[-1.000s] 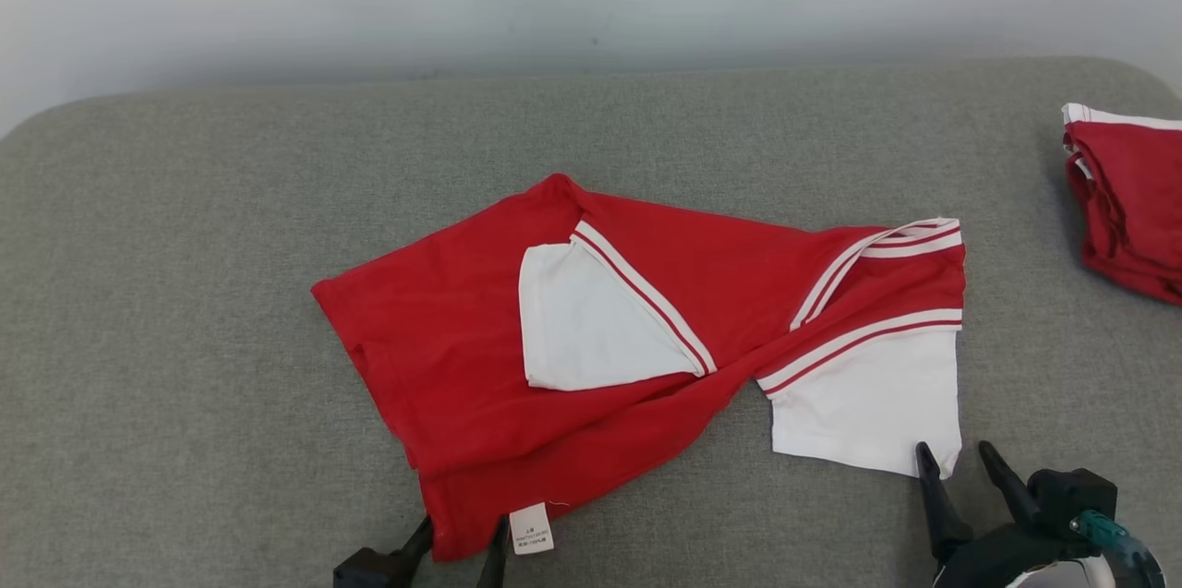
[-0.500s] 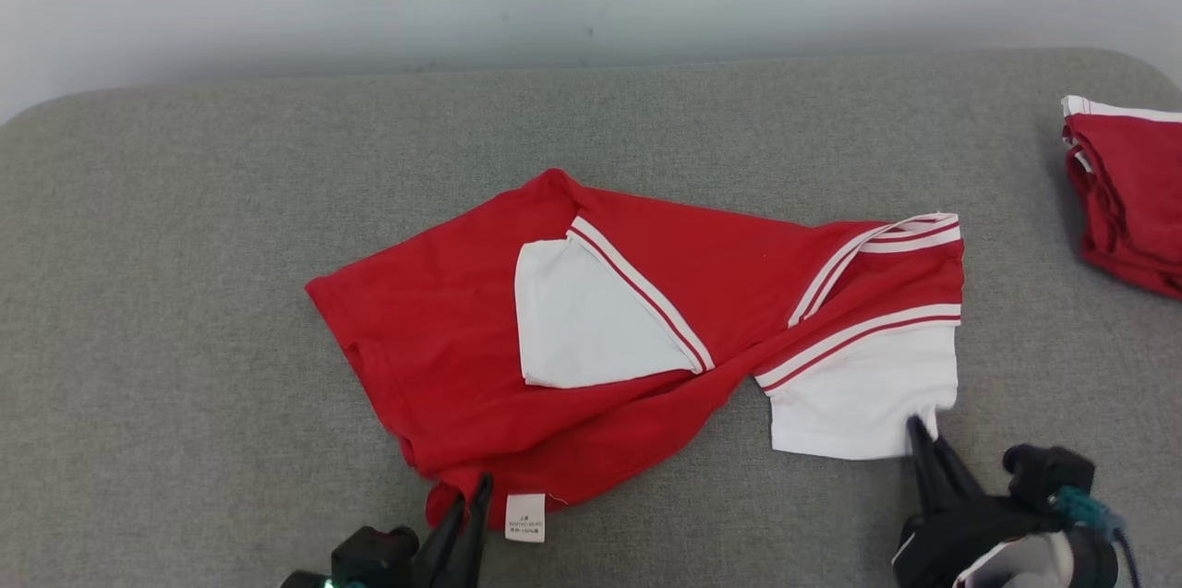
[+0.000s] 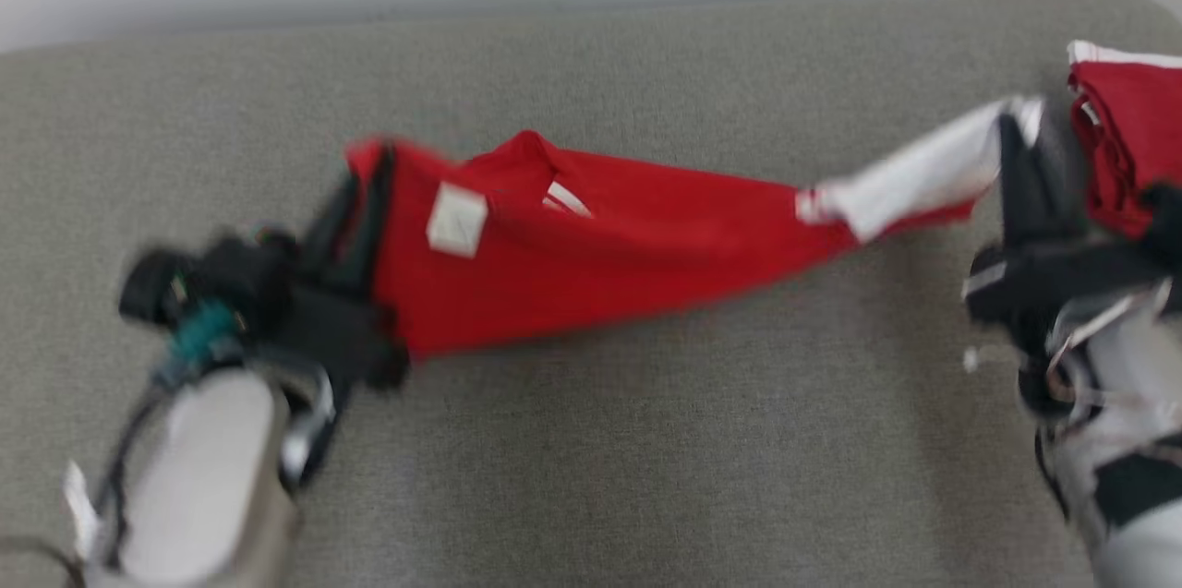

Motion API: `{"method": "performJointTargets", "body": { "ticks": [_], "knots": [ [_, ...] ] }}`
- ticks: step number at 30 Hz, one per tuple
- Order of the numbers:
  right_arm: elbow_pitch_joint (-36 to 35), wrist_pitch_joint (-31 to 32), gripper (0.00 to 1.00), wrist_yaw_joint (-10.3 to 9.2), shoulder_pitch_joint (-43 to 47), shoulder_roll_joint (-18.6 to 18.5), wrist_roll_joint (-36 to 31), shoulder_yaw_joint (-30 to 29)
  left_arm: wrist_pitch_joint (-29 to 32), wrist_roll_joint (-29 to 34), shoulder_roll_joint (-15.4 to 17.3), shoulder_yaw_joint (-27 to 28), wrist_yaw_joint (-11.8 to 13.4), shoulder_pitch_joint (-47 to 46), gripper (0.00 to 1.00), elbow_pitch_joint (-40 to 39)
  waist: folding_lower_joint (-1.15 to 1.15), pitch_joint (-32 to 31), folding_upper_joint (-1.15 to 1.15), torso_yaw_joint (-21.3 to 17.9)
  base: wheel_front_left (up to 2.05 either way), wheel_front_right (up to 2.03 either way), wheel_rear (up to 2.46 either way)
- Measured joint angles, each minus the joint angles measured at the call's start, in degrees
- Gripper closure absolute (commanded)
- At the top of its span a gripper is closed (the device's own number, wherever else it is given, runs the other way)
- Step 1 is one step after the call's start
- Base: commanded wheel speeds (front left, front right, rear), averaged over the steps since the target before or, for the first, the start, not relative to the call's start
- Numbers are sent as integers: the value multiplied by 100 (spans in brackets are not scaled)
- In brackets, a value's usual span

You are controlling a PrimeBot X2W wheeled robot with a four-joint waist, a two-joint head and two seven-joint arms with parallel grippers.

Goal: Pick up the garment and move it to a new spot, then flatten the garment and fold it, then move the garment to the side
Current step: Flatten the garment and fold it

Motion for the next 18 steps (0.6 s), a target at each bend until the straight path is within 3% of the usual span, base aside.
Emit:
{"method": "performJointTargets", "body": {
  "ticks": [4,10,14,18],
  "knots": [
    [-145,187,100,1,-1273,-157,411,19,366,-278,394,-113,-31,-1474,100,-87,0,338,0,-43,0,0,0],
    [-157,844,100,0,-3248,-383,757,-2,1323,-1209,751,-48,-41,-3852,100,15,1,1022,1,-106,0,0,0],
    [94,1183,100,1,-4791,-458,724,-5,1805,-1490,956,152,-41,-5450,100,487,2,1546,1,-154,0,0,0],
    [599,1290,100,1,-6091,-420,552,21,1838,-1575,892,291,51,-6722,100,1259,2,2026,1,-206,0,0,0]
  ]
}}
